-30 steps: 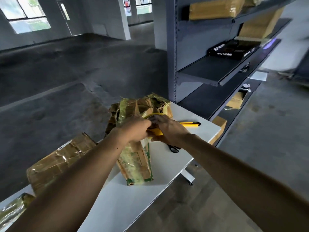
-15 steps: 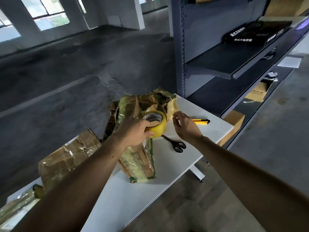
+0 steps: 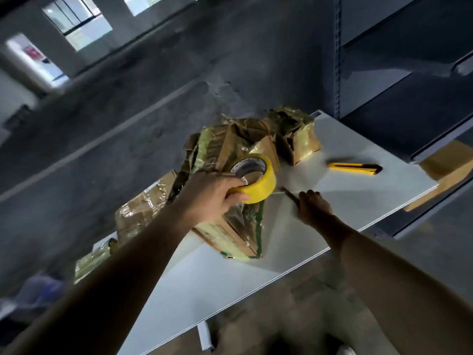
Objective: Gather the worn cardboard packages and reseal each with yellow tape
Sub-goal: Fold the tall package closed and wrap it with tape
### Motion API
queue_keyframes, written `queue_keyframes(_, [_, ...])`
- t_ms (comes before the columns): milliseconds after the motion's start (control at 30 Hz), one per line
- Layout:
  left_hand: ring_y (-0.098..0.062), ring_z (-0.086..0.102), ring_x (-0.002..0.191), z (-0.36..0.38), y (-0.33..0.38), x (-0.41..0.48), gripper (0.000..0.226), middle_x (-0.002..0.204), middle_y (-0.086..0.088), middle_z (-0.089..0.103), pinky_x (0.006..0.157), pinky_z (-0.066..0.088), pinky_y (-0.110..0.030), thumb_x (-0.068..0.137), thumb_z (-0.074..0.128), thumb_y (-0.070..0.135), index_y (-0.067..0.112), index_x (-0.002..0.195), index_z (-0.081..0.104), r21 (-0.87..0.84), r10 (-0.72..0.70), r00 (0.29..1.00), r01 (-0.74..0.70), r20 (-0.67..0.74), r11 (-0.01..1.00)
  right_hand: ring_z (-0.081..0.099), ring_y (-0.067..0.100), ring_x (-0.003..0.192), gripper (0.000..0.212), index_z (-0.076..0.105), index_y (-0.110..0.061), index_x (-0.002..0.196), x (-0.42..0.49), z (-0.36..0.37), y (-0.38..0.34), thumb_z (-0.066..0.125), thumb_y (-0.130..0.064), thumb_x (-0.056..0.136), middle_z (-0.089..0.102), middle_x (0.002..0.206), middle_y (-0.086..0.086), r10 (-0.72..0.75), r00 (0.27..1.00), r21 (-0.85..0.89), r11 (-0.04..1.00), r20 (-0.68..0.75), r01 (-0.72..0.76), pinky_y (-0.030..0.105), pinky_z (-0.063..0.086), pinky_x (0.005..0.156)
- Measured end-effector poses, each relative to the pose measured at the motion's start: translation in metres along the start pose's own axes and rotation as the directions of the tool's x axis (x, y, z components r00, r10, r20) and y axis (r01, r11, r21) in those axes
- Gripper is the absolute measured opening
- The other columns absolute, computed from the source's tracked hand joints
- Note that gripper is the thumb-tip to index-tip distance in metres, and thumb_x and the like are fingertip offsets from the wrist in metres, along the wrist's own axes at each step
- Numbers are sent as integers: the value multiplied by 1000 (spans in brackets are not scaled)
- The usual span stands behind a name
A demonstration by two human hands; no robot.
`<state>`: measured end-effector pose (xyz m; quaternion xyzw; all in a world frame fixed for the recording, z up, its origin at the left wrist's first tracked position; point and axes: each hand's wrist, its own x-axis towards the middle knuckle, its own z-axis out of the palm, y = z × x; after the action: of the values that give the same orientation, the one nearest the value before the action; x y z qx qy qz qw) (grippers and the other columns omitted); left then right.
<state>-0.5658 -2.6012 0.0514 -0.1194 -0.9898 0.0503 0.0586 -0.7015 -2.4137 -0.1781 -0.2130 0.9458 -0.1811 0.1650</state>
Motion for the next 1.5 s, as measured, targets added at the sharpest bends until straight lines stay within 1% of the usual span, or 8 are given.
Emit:
queue_keyframes(333, [-5, 63, 68, 1, -1, -1, 41, 84, 13, 70, 61, 49, -27, 96, 45, 59, 28, 100, 71, -28, 2, 1000, -2, 24, 1000, 52, 34, 122, 33, 48, -6, 133, 8, 24, 7, 44, -17, 103, 53, 131, 16, 137, 990, 6, 991, 24, -137, 39, 45, 96])
queue_keyframes(567, [-9, 59, 63, 0, 1, -1, 36, 78, 11, 68, 56, 40, -26, 93, 51, 58, 26, 95, 68, -60, -46, 999, 47, 23, 997, 72, 39, 80, 37, 49, 9, 125, -12, 4, 2, 58, -6, 92, 63, 104, 28, 180, 892, 363, 866, 415, -344, 48, 61, 75])
queue_keyframes(700, [-12, 57, 61, -5, 3, -6, 30, 74, 7, 65, 55, 35, -26, 92, 61, 52, 24, 101, 70, -140, -74, 997, 75, 16, 987, 67, 26, 66, 16, 61, -2, 82, -49, -2, -8, 69, -12, 91, 66, 72, 13, -9, 951, 629, 752, 310, -199, 44, 61, 75])
queue_keyframes(767, [-21, 67, 74, -6, 2, -6, 38, 85, 4, 72, 60, 40, -28, 92, 60, 53, 23, 113, 70, -167, -95, 994, 102, 45, 981, 64, 18, 64, 30, 60, -6, 86, -71, -10, -17, 75, -32, 88, 66, 74, 10, -88, 954, 644, 755, 288, -125, 29, 58, 64])
queue_keyframes(900, [-25, 67, 103, -8, 1, -5, 48, 117, -3, 72, 80, 50, -30, 92, 61, 51, 19, 128, 64, -221, -126, 989, 141, 80, 965, 64, 20, 88, 47, 64, -14, 113, -100, -15, -21, 79, -43, 80, 66, 96, 2, -126, 963, 647, 760, 237, -60, 35, 55, 82])
queue_keyframes(1100, [-26, 65, 101, -11, 5, -7, 43, 113, -6, 72, 69, 35, -24, 92, 63, 48, 19, 123, 67, -252, -161, 982, 180, 94, 951, 63, 18, 99, 35, 67, -32, 107, -123, -18, -31, 83, -41, 78, 66, 110, -2, -188, 972, 654, 755, 142, 50, 33, 52, 91])
queue_keyframes(1367, [-20, 66, 106, -18, 8, -6, 45, 118, 0, 71, 73, 45, -17, 92, 63, 48, 18, 126, 67, -272, -183, 971, 220, 156, 937, 62, 3, 79, 26, 68, -41, 87, -111, -10, -53, 76, -17, 85, 67, 86, -18, -292, 956, 636, 737, -2, 226, 32, 54, 82])
queue_keyframes(1500, [-14, 66, 100, -18, 8, -5, 41, 111, 6, 73, 67, 41, -15, 91, 63, 52, 22, 118, 70, -299, -204, 959, 256, 195, 919, 60, 6, 74, 20, 74, -24, 100, -106, -17, -63, 80, -19, 82, 70, 86, -8, -364, 931, 660, 694, -24, 288, 32, 53, 77])
